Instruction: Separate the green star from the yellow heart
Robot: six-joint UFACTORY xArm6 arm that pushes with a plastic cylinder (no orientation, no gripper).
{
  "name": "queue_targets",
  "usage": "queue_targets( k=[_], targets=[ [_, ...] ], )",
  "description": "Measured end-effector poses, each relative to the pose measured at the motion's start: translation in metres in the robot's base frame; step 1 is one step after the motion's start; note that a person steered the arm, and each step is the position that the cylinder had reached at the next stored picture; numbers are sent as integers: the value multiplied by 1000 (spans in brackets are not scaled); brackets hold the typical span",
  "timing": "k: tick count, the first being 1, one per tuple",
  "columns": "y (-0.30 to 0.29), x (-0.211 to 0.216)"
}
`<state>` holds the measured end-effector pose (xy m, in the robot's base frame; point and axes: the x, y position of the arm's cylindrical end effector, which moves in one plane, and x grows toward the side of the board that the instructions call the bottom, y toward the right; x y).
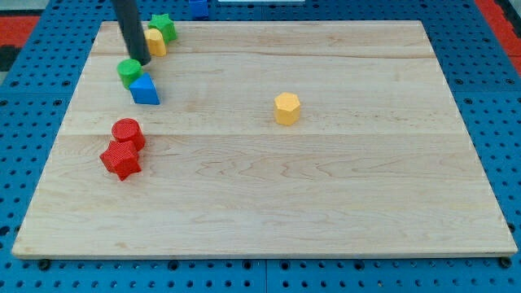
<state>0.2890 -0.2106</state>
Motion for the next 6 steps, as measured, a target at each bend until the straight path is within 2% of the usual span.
queue_targets(
  k=[1,2,3,4,5,6],
  targets=[
    [-21,-24],
    [-17,-56],
    [41,-70],
    [80,-58],
    [29,-48],
    [1,-84]
  ],
)
